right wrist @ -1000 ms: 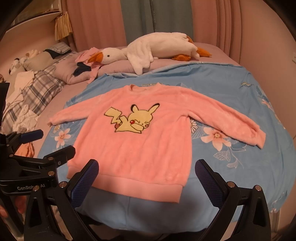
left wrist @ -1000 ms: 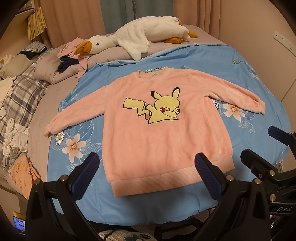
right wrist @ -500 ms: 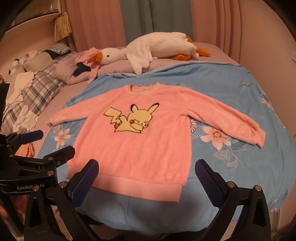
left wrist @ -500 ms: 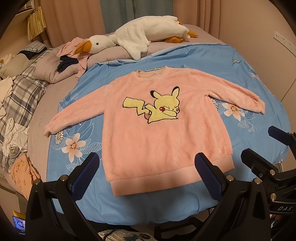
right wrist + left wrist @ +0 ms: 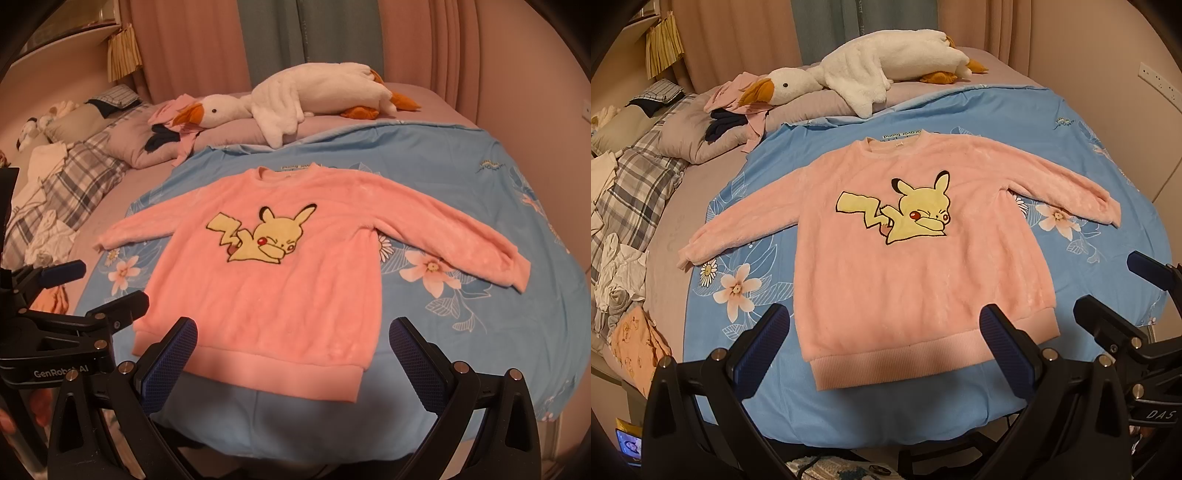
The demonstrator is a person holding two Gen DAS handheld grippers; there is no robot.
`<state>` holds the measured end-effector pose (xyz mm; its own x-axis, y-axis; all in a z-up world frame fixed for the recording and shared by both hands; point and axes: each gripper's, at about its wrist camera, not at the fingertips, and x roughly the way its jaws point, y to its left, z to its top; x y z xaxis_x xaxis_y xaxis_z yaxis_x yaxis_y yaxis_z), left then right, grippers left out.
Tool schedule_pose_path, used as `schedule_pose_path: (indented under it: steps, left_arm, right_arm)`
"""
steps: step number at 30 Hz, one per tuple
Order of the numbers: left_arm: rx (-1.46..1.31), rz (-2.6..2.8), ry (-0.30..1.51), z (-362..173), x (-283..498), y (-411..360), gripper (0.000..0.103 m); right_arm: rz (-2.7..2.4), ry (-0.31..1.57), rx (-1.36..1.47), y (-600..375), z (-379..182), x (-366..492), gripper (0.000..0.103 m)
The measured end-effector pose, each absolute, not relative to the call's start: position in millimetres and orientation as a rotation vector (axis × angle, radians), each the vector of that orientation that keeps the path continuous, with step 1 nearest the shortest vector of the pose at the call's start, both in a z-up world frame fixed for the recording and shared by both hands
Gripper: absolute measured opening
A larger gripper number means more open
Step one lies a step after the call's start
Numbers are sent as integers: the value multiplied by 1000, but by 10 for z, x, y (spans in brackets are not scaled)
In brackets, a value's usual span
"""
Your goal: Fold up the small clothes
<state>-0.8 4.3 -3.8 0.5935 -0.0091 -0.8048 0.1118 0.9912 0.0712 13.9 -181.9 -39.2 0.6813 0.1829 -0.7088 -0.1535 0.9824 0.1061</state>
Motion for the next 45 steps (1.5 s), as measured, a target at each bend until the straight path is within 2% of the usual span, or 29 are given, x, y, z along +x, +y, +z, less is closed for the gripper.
schedule_pose_path:
  steps: [16,20,25,31,39,45]
  left_arm:
    - [75,-114,939,-77,21,60,103]
    - [-44,-169,967,-194,150,126,103]
    - [-193,-235,985,-446,388,153,103]
    - [-240,-328,1086,-819,702,29,103]
    - [-268,-407,1150,-1032,986,-147,103]
    - [-260,-434,1120,-1007,1272,-269,103]
  right_arm:
    - [198,793,54,-1834,-407,138,103]
    - [296,779,208,-2018,-533,196,103]
    - [279,830,415,-2421,-986,362,103]
    - [179,829,592,-3013,-1460,430,103]
    - [11,736,809,-3806,-1663,479,103]
    - [-70,684,914,-4198,-1749,655,103]
